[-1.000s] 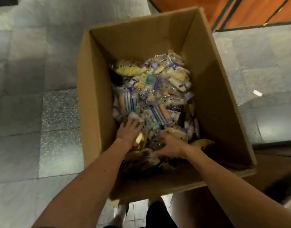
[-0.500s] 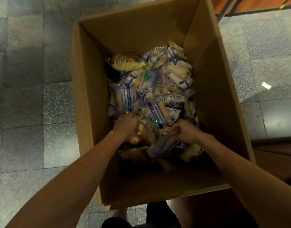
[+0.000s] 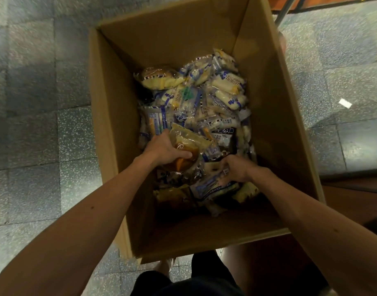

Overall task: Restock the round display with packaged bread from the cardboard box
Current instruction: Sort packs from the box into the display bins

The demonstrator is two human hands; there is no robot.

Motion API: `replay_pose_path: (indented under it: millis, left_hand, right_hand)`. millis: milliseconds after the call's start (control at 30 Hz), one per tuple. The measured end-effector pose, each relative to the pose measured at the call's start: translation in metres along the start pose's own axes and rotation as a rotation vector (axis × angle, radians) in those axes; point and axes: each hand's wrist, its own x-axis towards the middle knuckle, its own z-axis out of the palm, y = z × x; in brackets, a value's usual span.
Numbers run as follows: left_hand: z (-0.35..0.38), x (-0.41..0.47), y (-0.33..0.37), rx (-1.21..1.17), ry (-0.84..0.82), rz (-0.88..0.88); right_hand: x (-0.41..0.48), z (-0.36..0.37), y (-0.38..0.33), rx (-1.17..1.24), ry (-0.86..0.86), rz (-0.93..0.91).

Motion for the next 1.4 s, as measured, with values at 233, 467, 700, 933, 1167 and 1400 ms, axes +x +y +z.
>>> replay_pose_path:
  millis: [233, 467, 700, 933, 1167, 1400]
  left_hand:
    - [-0.024, -0.017, 0.008, -0.072, 0.018, 0.084]
    - [-0.072, -0.044, 0.021, -0.090, 0.029, 0.165]
    - [-0.142, -0.101, 0.068, -0.088, 0.021, 0.469]
    - [-0.142, -0.187, 0.130, -0.094, -0.198, 0.711]
    - [-0.050, -0.296, 0.201, -0.084, -0.498, 0.860]
    - [0.087, -0.382, 0.221, -0.110, -0.869, 0.823]
  right_hand:
    - [-0.042, -0.015, -0.013, 0.150, 0.143, -0.038]
    - [-0.103, -0.034, -0.035, 0.354, 0.442, -0.085]
    - [-0.190, -0.044, -0.071, 0.624, 0.859, 0.090]
    - [-0.320, 0.007, -0.097, 1.132, 1.214, 0.182]
    - [-0.433, 0.115, -0.083, 1.493, 1.607, 0.149]
    - [-0.521, 0.229, -0.041, 1.717, 1.835, 0.221]
